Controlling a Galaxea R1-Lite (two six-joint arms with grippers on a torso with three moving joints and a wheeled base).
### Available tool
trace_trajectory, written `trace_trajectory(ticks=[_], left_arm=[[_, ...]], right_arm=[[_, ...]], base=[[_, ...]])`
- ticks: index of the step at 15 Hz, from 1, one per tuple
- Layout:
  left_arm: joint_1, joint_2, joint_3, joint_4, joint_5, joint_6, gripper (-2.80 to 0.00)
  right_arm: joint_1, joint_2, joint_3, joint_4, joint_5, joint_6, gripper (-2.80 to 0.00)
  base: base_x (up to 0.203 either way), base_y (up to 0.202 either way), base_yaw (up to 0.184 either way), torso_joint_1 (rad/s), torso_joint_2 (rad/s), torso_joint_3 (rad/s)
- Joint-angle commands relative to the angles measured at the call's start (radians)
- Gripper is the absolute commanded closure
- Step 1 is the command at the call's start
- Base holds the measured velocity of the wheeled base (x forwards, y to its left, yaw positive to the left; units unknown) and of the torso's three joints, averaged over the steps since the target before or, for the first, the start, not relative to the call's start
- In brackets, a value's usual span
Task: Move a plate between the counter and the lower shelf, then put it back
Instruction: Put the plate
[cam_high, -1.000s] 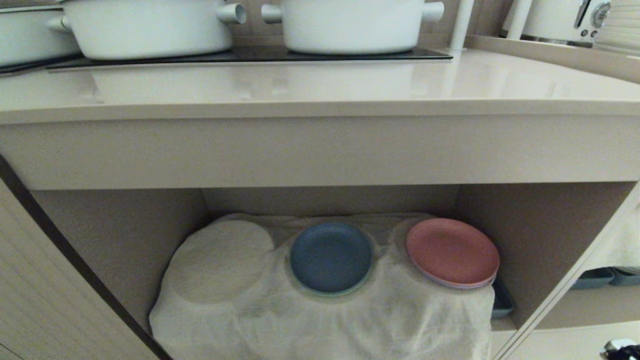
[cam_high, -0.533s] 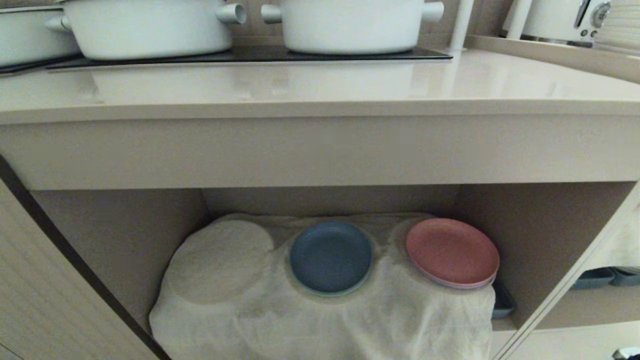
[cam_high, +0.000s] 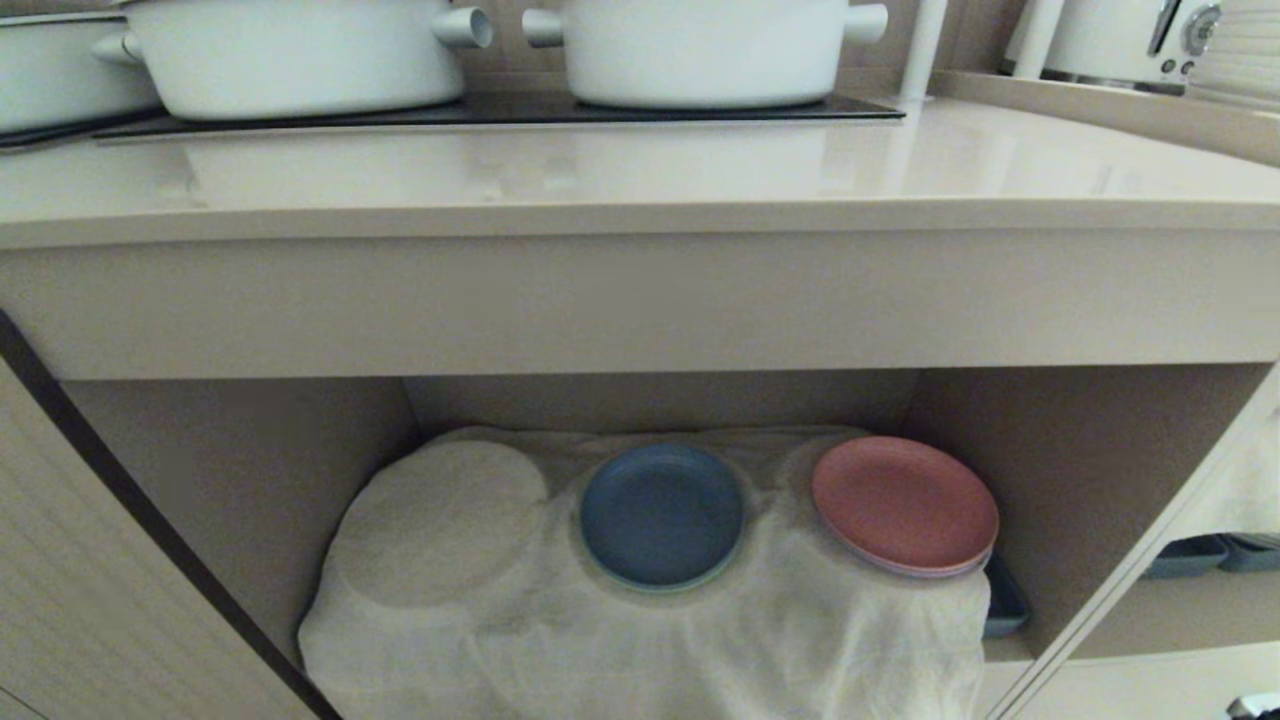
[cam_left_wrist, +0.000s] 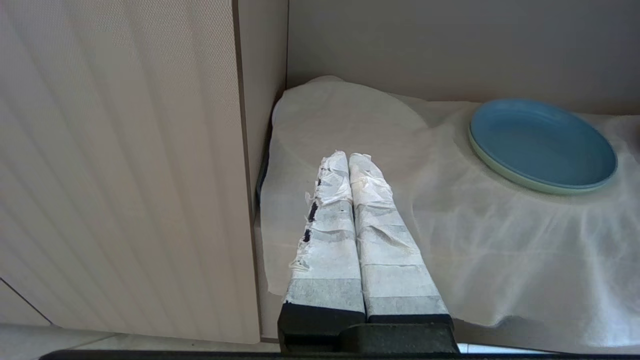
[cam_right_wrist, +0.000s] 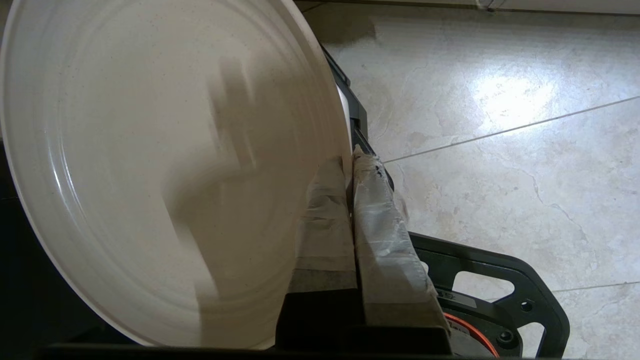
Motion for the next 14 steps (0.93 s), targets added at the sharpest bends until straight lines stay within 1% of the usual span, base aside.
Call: trace_trajectory(ticks=[1, 7, 10, 12, 14], left_arm=[[0.000, 0.000, 0.001, 0.000, 0.001, -0.001, 0.00], [0.000, 0.000, 0.000, 0.000, 0.001, -0.001, 0.00], [0.000, 0.000, -0.001, 0.000, 0.001, -0.001, 0.00], [0.000, 0.000, 0.000, 0.000, 0.001, -0.001, 0.00], [0.000, 0.000, 0.001, 0.000, 0.001, -0.001, 0.00]], right_arm=[[0.002, 0.003, 0.000, 0.001, 0.001, 0.001, 0.00], [0.002, 0.003, 0.000, 0.000, 0.001, 0.001, 0.00], [0.004, 0.005, 0.000, 0.000, 0.004, 0.001, 0.00], [0.004, 0.005, 0.001, 0.000, 0.004, 0.001, 0.00], [0.005, 0.005, 0.001, 0.000, 0.004, 0.000, 0.00]], base=[[0.000, 0.000, 0.000, 0.000, 0.00, 0.000], [0.000, 0.000, 0.000, 0.000, 0.00, 0.000], [0.000, 0.000, 0.000, 0.148, -0.06, -0.093], [0.000, 0.000, 0.000, 0.239, -0.35, -0.251], [0.000, 0.000, 0.000, 0.201, -0.67, -0.214]])
